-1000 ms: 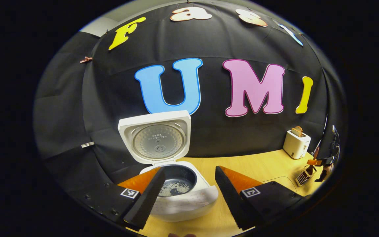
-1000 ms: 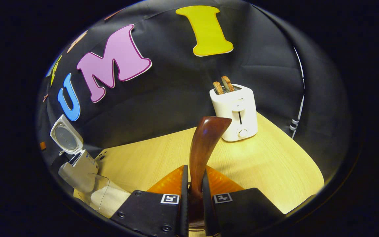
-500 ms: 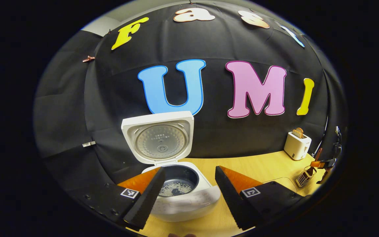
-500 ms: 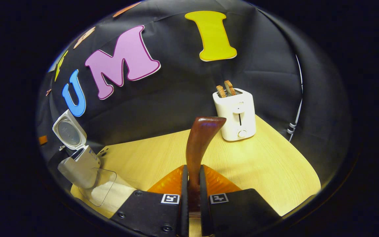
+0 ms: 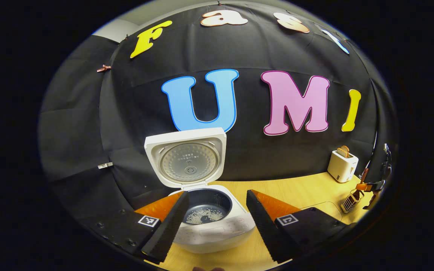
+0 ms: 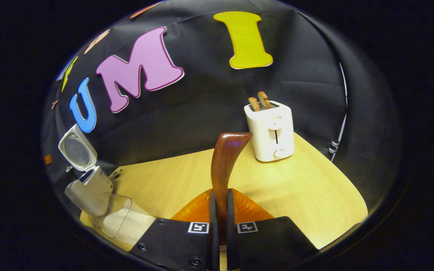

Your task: Close the left gripper, press the button to open the rice cooker; take a wooden spoon from the chopstick holder with the right hand, scoop a spoonful of rice and pour it into the rice cooker, then put the wooden spoon back into the chopstick holder.

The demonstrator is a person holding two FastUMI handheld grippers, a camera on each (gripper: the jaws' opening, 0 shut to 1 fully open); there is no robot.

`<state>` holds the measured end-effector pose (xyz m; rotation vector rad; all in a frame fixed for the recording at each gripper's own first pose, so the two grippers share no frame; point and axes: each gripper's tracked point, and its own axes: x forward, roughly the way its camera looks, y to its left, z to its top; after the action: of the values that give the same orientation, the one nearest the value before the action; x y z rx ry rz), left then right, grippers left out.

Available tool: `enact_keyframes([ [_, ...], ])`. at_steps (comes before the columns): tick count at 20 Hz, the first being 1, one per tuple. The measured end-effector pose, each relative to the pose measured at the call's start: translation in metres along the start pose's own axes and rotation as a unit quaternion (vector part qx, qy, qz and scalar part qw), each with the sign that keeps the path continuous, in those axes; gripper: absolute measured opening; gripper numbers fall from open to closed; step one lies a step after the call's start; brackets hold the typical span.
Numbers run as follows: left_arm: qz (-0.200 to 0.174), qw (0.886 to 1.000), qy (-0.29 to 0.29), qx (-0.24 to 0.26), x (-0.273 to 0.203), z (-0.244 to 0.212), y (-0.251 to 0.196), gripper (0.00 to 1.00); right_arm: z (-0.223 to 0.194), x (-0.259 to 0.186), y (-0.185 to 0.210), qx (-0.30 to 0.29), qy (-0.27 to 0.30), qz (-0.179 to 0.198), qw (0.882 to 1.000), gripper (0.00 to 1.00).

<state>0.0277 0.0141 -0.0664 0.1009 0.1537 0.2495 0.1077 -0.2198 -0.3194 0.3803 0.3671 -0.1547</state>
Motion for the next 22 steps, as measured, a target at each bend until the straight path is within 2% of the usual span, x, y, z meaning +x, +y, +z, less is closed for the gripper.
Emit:
enact_keyframes([
  [6, 0.001, 1.000, -0.006, 0.000, -0.002, 0.002, 0.006, 0.97, 0.033, -0.016, -0.011, 0.027, -0.044, -0.008, 0.999, 0.12],
  [13, 0.000, 1.000, -0.014, -0.010, -0.003, 0.006, 0.012, 0.97, 0.073, -0.039, 0.009, 0.029, -0.081, 0.003, 0.996, 0.12],
  [17, 0.002, 1.000, -0.021, -0.015, -0.005, 0.006, 0.020, 0.97, 0.105, -0.058, 0.044, 0.033, -0.107, 0.033, 0.993, 0.12],
  [22, 0.004, 0.999, -0.030, -0.022, -0.008, 0.007, 0.033, 0.97, 0.123, -0.080, 0.117, 0.034, -0.117, 0.091, 0.988, 0.12],
])
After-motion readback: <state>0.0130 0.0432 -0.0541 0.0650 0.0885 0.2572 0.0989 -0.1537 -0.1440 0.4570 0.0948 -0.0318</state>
